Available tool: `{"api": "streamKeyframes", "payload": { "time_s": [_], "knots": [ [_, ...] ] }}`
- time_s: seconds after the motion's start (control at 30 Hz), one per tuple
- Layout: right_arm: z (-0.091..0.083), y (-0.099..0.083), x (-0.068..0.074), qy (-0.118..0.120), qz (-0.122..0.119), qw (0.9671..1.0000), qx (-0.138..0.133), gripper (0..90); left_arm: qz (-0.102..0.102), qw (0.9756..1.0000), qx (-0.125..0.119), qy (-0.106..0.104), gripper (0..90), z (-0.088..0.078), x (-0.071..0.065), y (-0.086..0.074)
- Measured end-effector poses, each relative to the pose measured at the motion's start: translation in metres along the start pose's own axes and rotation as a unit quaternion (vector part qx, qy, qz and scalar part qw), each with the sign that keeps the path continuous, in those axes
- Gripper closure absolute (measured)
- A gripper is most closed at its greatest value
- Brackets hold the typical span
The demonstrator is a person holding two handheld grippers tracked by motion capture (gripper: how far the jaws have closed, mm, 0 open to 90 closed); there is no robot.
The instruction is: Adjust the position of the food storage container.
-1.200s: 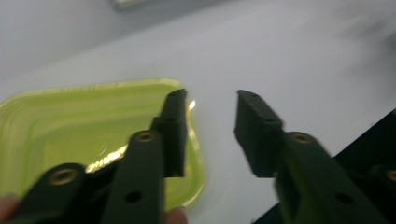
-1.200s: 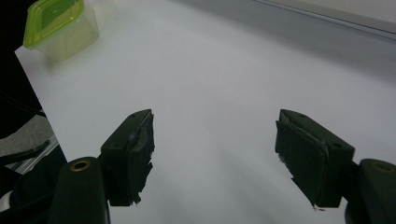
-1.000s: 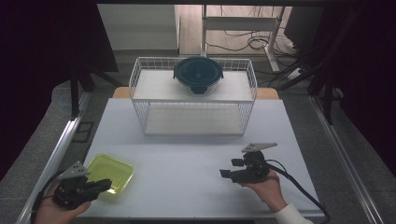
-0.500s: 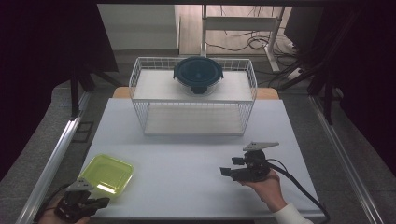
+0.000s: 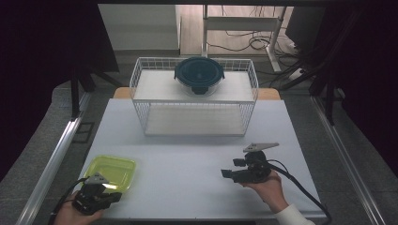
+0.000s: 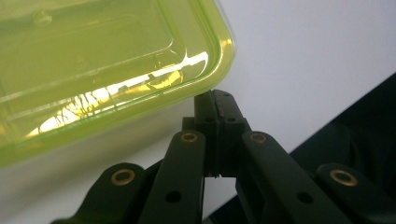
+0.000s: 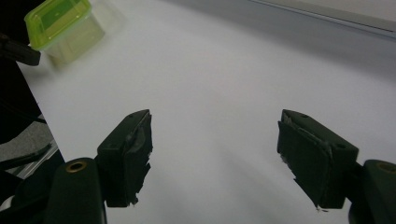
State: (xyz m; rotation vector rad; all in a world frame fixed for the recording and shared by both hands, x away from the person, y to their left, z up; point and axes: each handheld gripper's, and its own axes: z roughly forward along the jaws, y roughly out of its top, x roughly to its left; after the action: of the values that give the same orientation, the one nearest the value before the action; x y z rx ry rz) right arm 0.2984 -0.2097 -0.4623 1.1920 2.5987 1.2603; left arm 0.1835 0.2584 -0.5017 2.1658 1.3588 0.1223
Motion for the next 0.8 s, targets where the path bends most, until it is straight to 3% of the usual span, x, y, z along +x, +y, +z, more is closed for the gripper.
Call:
{"api": "streamKeyframes", "payload": {
  "time_s": [0.23, 0.43, 0.63, 0.8],
  "knots": [
    [-0.001, 0.000, 0.000, 0.000, -0.002, 1.0000, -0.003, 26.0, 0.001, 1.0000, -0.005, -0.002, 89.6, 0.014, -0.005, 0.017],
    [-0.002, -0.001, 0.001, 0.002, -0.007, 1.0000, 0.003, 26.0, 0.002, 1.0000, -0.007, -0.004, 89.5, 0.015, -0.008, 0.022],
    [-0.003, 0.000, 0.001, 0.002, -0.002, 1.0000, -0.003, 26.0, 0.006, 0.9999, -0.013, -0.008, 89.4, 0.005, -0.010, 0.019],
    [-0.004, 0.001, 0.002, 0.006, 0.002, 0.9999, -0.009, 26.1, 0.005, 0.9994, -0.034, -0.005, 89.4, -0.016, -0.007, 0.023]
  ]
}}
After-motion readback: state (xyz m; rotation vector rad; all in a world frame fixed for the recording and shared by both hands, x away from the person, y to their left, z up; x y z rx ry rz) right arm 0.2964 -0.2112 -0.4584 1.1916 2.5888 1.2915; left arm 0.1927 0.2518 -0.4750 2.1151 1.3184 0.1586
